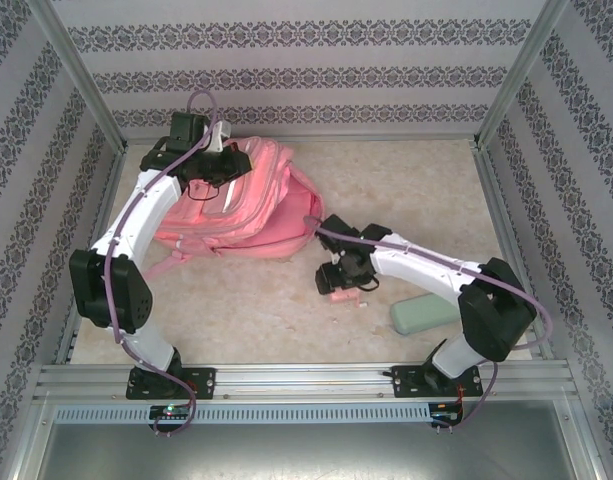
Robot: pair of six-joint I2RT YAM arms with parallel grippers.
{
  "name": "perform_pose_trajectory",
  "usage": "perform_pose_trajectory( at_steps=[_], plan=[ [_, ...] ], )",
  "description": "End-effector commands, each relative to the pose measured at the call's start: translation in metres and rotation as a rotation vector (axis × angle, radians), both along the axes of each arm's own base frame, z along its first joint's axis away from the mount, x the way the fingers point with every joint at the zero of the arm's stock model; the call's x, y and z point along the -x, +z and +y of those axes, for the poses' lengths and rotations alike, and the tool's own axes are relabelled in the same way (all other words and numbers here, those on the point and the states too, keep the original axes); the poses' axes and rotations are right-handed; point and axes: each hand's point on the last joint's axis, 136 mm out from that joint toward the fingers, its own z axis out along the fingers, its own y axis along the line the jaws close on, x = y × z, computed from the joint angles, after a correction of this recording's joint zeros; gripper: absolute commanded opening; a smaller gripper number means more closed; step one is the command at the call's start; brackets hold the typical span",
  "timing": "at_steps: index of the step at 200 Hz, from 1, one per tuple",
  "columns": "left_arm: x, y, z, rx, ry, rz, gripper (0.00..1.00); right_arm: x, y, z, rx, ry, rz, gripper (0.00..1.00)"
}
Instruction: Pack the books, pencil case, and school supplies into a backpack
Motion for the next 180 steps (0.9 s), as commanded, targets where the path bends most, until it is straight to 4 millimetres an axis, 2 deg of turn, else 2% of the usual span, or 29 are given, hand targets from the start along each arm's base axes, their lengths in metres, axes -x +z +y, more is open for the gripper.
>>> perform_pose_trajectory(
  at_steps=[1,37,66,99,108,144,180],
  plan=[
    [0.003,0.076,-0.007,0.126,-0.016,-0.2,0.0,-0.04,0.041,0.033,-0.207,-0.052,-0.059,0.56],
    [0.003,0.092,-0.013,0.201,-0.033,-0.217,0.0,-0.108,0.065,0.052,-0.369,-0.176,-0.087,0.55],
    [0.003,0.094,-0.015,0.23,-0.04,-0.215,0.0,-0.159,0.06,0.062,-0.446,-0.309,-0.054,0.55],
    [0.004,0.095,-0.016,0.234,-0.042,-0.215,0.0,-0.21,0.058,0.086,-0.631,-0.46,-0.021,0.56],
    [0.005,0.094,-0.016,0.234,-0.043,-0.214,0.0,-0.224,0.064,0.096,-0.714,-0.486,-0.034,0.56],
    [0.005,0.09,-0.017,0.245,-0.046,-0.2,0.0,-0.258,0.079,0.126,-0.862,-0.53,-0.071,0.56],
    [0.008,0.085,-0.017,0.239,-0.047,-0.187,0.0,-0.279,0.075,0.142,-0.979,-0.627,-0.054,0.56]
  ],
)
